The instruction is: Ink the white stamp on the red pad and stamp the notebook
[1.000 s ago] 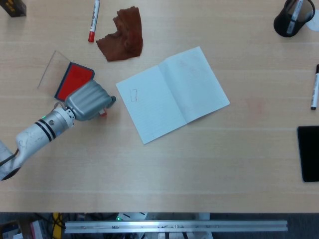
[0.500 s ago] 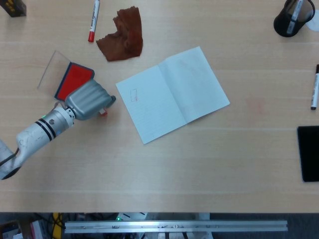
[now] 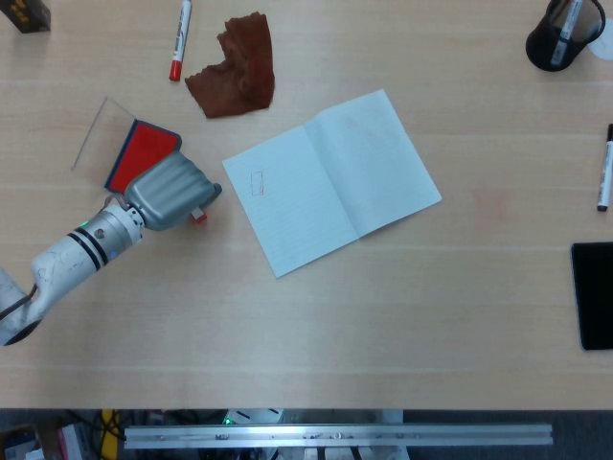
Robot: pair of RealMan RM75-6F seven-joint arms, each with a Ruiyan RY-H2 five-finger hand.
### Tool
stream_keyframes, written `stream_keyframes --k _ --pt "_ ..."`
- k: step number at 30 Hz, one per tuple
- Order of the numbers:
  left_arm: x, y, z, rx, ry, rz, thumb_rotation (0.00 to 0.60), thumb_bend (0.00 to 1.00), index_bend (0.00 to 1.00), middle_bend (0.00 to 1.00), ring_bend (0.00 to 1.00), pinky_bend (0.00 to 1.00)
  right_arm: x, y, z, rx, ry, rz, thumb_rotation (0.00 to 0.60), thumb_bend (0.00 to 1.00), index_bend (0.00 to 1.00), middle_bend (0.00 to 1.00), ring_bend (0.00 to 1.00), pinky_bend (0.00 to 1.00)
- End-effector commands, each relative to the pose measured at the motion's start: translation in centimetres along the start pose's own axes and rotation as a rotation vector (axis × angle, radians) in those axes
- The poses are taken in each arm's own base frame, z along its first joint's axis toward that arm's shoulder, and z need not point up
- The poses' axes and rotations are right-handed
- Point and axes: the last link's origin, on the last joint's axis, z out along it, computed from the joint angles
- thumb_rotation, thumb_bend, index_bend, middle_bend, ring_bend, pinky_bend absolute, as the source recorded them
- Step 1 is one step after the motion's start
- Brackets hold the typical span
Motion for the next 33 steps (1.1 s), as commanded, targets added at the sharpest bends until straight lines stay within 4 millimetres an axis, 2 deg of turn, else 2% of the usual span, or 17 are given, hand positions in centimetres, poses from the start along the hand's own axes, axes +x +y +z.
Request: stream_keyframes --k 1,12,33 --pt "0.01 -0.01 0.0 0.001 0.0 0.001 0.6 0.26 0.54 1.0 1.0 1.0 0.02 0.01 0.0 0.0 0.0 0.0 0.6 0.05 0.3 0.41 0.35 0.47" --pt "-0.01 -0.06 -0.12 0.007 -0.007 -0.004 0.6 0.3 0.55 1.0 1.0 1.0 0.08 -0.03 0.0 0.002 0.001 0.002 0.6 0.05 0.3 0.41 0.35 0.47" --pt "0.14 -0.2 -0.23 0.016 0.003 -0.014 0.6 0.3 0.59 1.0 1.0 1.0 0.24 -0.09 -0.16 0.003 0.006 0.005 0.6 0.05 0.3 0.41 0.35 0.47"
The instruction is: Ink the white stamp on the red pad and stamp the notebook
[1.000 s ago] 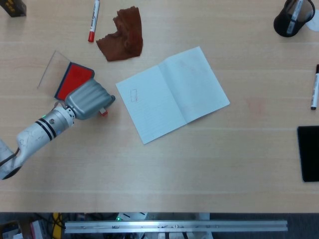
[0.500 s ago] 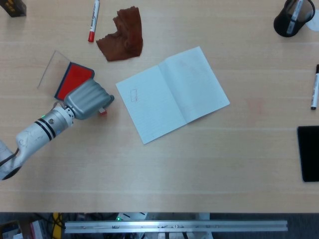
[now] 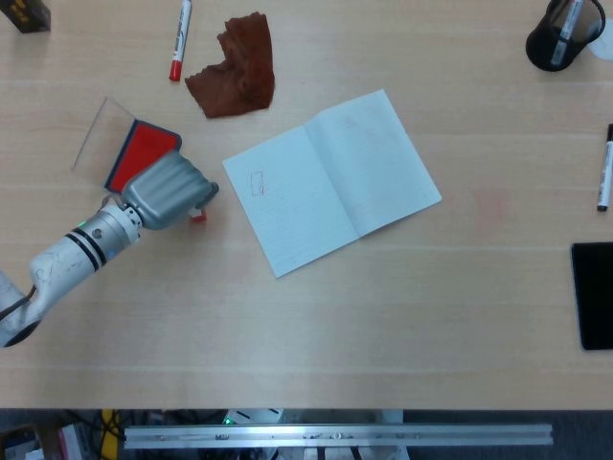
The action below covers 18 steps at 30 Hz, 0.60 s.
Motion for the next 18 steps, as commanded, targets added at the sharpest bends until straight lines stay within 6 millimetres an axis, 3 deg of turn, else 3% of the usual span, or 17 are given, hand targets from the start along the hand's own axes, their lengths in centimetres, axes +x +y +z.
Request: stream_keyframes --k 1,10,18 --pt "0.1 -0.1 0.0 0.001 0.002 0.001 0.6 0.3 0.59 1.0 1.0 1.0 0.0 0.0 0.0 -0.001 0.001 0.0 0.6 0.05 0.3 0.41 0.35 0.47" --pt "0.7 -0.7 -0.3 0.014 0.018 0.013 0.6 0.3 0.59 1.0 1.0 1.0 0.1 0.1 -0.1 -0.001 0.004 0.001 0.6 0.05 0.3 0.41 0.35 0.47" --pt "1.6 -3.0 -0.6 0.087 0.035 0.025 0.6 0.31 0.59 1.0 1.0 1.0 0.0 0.1 -0.1 -0.001 0.001 -0.001 0.6 0.05 0.3 0.41 0.35 0.47"
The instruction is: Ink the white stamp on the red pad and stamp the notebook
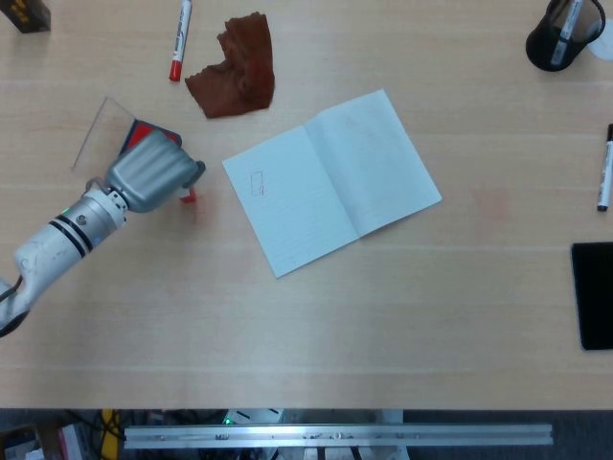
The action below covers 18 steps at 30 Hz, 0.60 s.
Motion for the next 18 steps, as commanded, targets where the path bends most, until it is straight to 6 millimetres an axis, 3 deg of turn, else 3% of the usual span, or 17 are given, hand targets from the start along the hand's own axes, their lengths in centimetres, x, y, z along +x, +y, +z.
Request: stream_keyframes --k 1,9,18 --pt "0.1 -0.9 0.0 0.032 -0.001 0.005 0.6 0.31 0.59 1.0 1.0 1.0 0.0 0.0 0.0 -0.001 0.0 0.0 0.6 0.05 0.3 0.41 0.35 0.47" --pt "-0.5 -3.1 -0.1 0.099 -0.03 0.049 0.6 0.31 0.59 1.0 1.0 1.0 -0.1 0.0 0.1 -0.002 -0.004 -0.002 0.6 0.05 0.3 0.41 0.35 0.47" --pt "-1.4 -4.0 0.1 0.126 -0.053 0.082 0.6 0.31 0.59 1.0 1.0 1.0 -0.2 -0.1 0.1 -0.004 -0.004 -0.005 0.6 0.05 0.3 0.41 0.35 0.47"
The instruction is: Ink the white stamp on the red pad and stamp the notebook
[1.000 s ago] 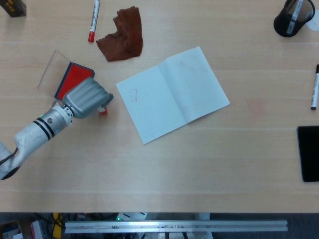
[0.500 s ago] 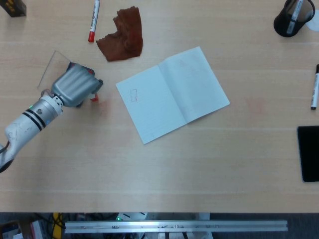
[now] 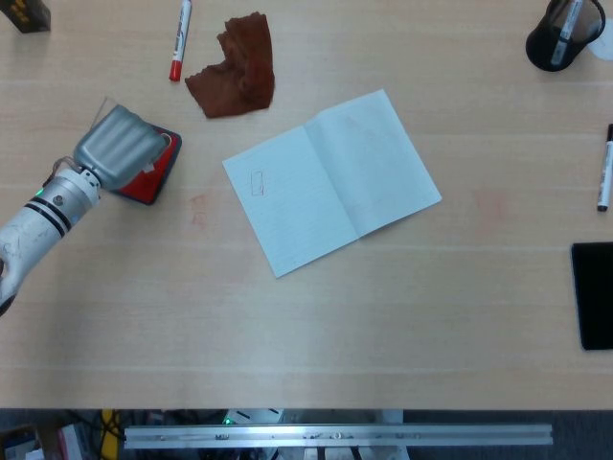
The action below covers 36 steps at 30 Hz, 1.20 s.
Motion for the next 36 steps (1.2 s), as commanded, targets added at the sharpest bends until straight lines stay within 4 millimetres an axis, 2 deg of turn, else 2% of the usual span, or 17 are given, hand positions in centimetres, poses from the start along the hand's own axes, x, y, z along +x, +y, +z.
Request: stream_keyframes --k 1,36 --pt "-0.4 -0.1 0.2 0.009 -0.009 0.005 0.6 0.31 0.59 1.0 1.0 1.0 0.0 0.0 0.0 -0.002 0.001 -0.002 0.6 0.05 0.3 0.41 0.35 0.47" --pt "-1.7 -0.3 1.5 0.035 -0.066 -0.005 0.6 0.31 0.58 1.0 1.0 1.0 0.3 0.2 -0.4 -0.022 0.006 -0.008 0.6 0.05 0.3 0.41 0.35 0.47"
